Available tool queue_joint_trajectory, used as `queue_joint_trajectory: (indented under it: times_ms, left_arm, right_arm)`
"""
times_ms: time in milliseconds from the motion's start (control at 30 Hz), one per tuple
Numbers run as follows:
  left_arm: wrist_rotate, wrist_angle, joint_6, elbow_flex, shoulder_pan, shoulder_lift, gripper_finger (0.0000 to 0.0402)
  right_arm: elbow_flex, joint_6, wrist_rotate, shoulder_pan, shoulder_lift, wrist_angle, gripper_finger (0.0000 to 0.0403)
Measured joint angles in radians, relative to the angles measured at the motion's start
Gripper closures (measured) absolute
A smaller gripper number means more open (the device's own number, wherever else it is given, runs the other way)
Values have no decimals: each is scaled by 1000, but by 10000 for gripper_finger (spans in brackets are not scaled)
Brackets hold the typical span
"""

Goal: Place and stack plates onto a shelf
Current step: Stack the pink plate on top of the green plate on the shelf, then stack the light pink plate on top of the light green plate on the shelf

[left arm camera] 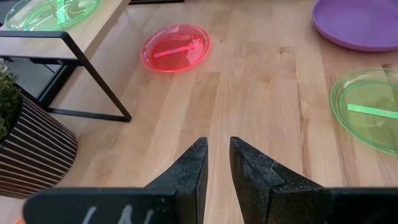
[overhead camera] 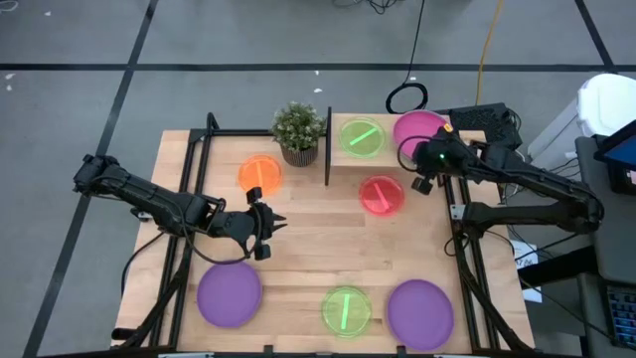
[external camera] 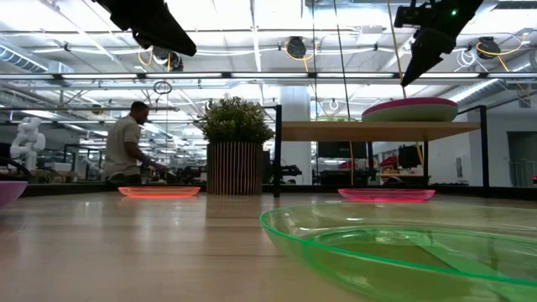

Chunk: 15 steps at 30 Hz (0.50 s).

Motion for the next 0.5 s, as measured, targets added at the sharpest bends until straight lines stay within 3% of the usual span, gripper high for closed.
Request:
queue_joint_trajectory:
  times_ms: [233, 500]
  left_arm:
    - [0, 0, -14, 0, 0, 0, 327]
    - [16, -2, -24, 0, 0, 0, 327]
  right_arm:
    - [0, 149, -177, 136, -26, 40, 293]
    - [-153, 215, -167, 455, 6, 243, 295]
